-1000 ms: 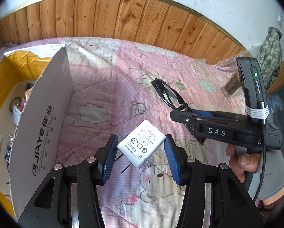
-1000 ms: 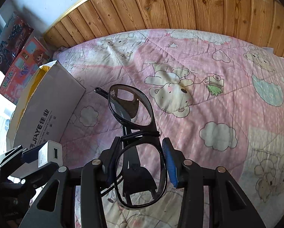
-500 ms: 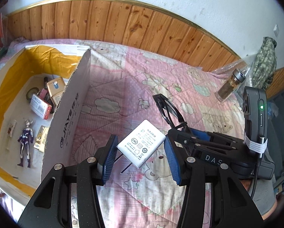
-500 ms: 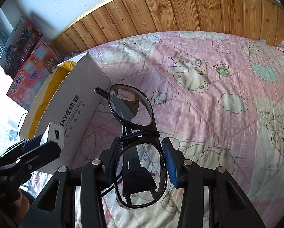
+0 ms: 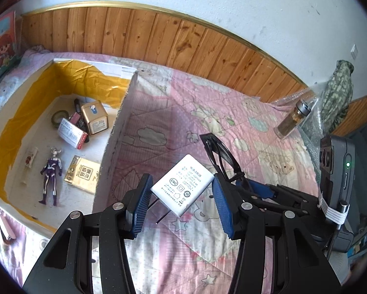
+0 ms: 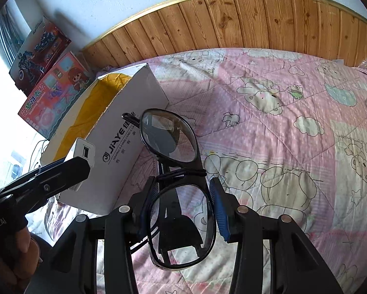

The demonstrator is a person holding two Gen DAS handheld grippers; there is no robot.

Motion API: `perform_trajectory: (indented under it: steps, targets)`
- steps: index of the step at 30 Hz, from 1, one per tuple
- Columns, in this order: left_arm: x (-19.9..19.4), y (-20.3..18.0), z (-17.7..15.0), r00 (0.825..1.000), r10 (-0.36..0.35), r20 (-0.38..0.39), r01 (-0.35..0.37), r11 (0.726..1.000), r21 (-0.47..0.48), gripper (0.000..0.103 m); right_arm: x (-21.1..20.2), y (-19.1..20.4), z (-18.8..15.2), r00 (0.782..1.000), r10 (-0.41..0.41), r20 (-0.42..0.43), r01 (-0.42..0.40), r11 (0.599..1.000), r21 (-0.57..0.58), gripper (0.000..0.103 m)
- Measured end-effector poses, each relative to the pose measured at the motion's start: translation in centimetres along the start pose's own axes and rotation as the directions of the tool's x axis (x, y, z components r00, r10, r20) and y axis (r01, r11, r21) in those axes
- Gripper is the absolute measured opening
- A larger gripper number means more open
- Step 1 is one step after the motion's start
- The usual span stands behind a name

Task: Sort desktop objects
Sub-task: 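Carry the glasses and charger with both tools over the box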

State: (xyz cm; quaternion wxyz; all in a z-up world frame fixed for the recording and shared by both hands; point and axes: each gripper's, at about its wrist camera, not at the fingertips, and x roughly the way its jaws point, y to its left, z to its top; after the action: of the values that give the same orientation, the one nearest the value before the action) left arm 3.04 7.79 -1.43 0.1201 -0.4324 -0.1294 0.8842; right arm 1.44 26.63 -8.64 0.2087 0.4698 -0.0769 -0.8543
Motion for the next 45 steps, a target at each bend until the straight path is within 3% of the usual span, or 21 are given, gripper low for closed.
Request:
perform_trajectory:
  steps: [12,29,45]
  targets:
    - [-3.7,5.1,1.5,0.998,0.034,0.056,-0.029,0.996,-0.085,0.051,-1.3,4.8,0.8,0.999,0.037,0.021,-0.036,0.997,-0.065,0.045]
    - [-6.5,10.7,3.9,0.990,0.098,0.097,-0.084,0.987,-0.139,0.051,-1.7,11.1,4.5,0.996,0.082,0.039,-0.073,0.979,-0.189,0.045]
    - [-5.9,17.5,6.4,0.977,0.187,0.102,-0.157,0.955,-0.251,0.051,1.2,17.2,7.6,0.995,0.101,-0.004,-0.096,0.932,-0.348,0.045]
